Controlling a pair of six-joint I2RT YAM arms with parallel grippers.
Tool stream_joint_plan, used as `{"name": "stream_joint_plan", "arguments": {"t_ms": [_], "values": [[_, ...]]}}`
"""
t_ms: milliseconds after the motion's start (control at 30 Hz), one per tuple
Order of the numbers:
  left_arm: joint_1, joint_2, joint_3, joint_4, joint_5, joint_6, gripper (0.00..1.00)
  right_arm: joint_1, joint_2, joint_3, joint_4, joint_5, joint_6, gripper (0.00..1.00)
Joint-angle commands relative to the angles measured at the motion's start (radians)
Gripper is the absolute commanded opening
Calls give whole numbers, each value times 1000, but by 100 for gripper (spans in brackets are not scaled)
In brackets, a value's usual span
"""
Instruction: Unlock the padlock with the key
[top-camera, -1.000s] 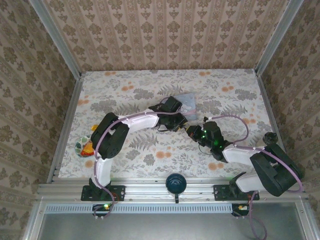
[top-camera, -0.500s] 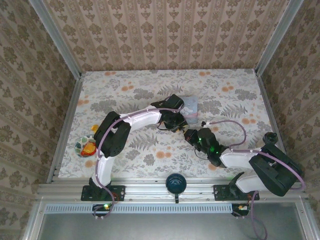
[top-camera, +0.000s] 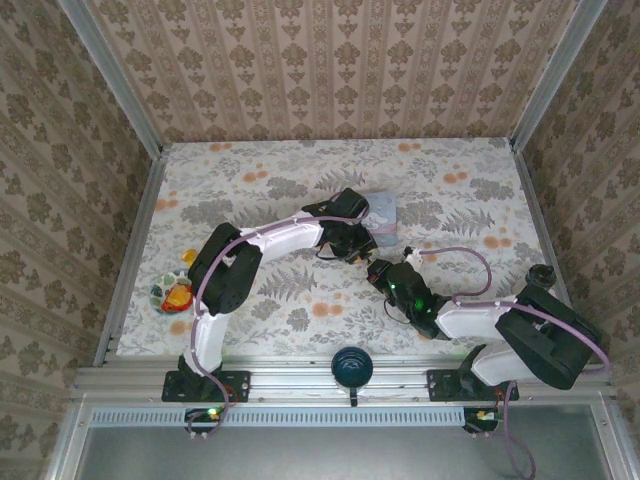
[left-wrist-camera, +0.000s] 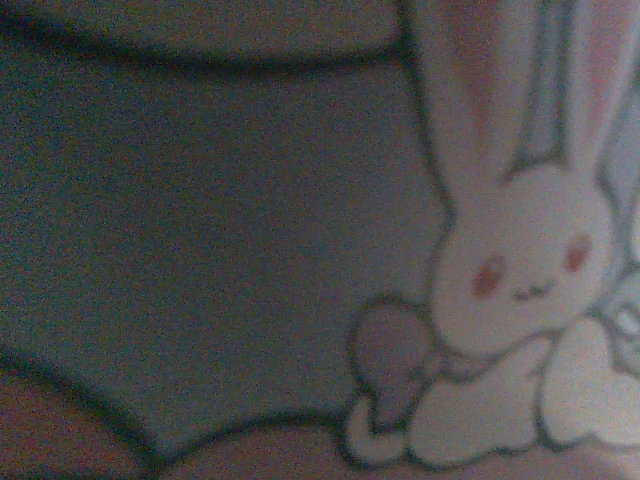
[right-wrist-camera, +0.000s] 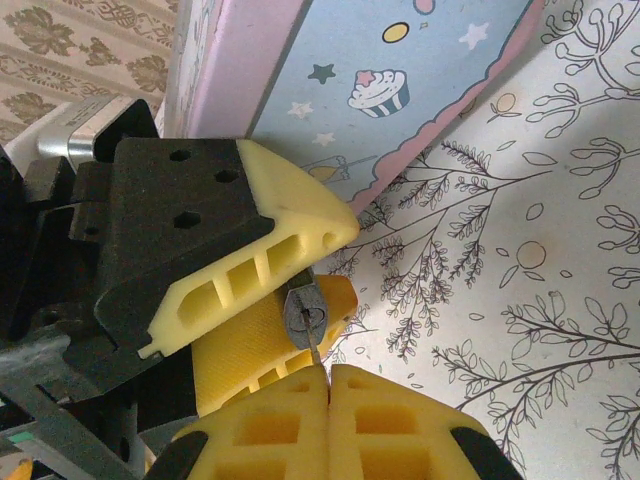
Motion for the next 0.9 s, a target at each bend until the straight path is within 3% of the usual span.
{"name": "stream_joint_plan", "arguments": {"t_ms": [0,133,433,700,867], "values": [[-56,-7,-5,-38,135,-24,24,1,7,66,133,53,-8,0],[-55,-16,-23,-33,138,-23,24,-20,-26,82,82,43,-42,0],[-50,-32,-46,-20,143,-26,22,-127,-86,97,-25,-107,-87,0],[-45,-19,-45,27,153,-64,22,-126,-27,107,26,-179,-78,0],[-42,-22,-48,25,152,-65,22,-127,-32,104,12,-173,-80,13]]}}
